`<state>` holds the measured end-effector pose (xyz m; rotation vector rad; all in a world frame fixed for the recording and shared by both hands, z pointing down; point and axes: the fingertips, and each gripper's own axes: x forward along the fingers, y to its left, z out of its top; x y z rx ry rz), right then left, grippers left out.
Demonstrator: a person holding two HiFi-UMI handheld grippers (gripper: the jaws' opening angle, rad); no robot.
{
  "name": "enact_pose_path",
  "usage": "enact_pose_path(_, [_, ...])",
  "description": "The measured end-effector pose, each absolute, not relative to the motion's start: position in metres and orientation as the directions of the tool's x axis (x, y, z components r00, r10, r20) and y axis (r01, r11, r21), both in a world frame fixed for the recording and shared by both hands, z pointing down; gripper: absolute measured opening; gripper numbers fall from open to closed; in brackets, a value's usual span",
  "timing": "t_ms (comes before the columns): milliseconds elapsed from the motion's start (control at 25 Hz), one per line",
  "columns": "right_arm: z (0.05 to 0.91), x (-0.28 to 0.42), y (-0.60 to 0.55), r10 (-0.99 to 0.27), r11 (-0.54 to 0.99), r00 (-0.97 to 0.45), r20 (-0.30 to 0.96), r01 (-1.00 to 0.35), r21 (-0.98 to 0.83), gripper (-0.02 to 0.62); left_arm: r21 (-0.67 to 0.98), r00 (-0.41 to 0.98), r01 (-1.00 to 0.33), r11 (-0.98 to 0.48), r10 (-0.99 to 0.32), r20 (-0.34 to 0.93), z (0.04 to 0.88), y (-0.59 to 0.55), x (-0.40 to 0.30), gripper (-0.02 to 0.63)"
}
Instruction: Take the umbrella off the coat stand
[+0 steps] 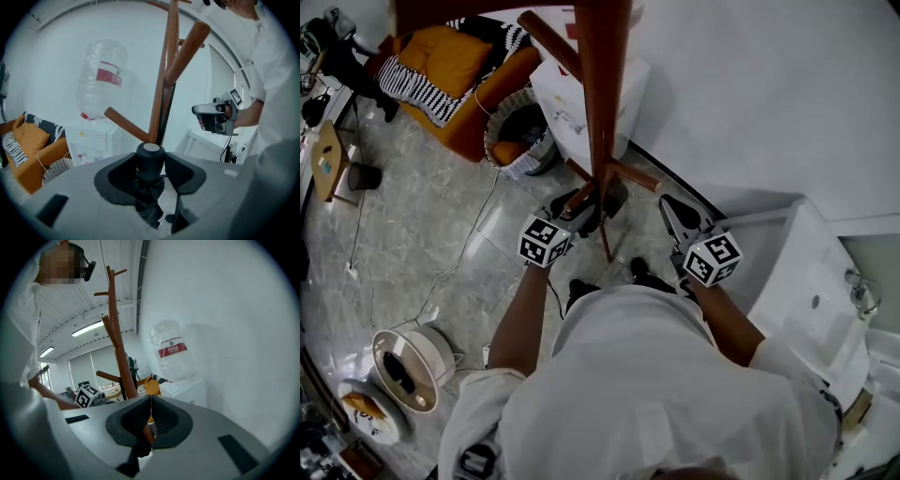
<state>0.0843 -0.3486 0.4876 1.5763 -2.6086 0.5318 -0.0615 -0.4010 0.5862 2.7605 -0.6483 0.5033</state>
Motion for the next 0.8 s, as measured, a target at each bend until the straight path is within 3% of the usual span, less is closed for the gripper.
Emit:
enact_pose_path(560, [0.484, 0.065, -0.375, -0.822, 0.488, -0.542, 0.175, -0.828, -0.277, 0.014, 0.103, 0.838, -0.482, -0.870, -0.424, 0.343, 0.528, -0.380, -0.078, 0.196])
enact_pose_path(800, [0.487, 0.047, -0.385, -0.788, 0.534, -0.592, 0.168, -0.794, -0.288, 0.014, 0.122, 0.827, -0.540, -0.833, -0.499, 0.260, 0.494, -0.370, -0.100, 0.195])
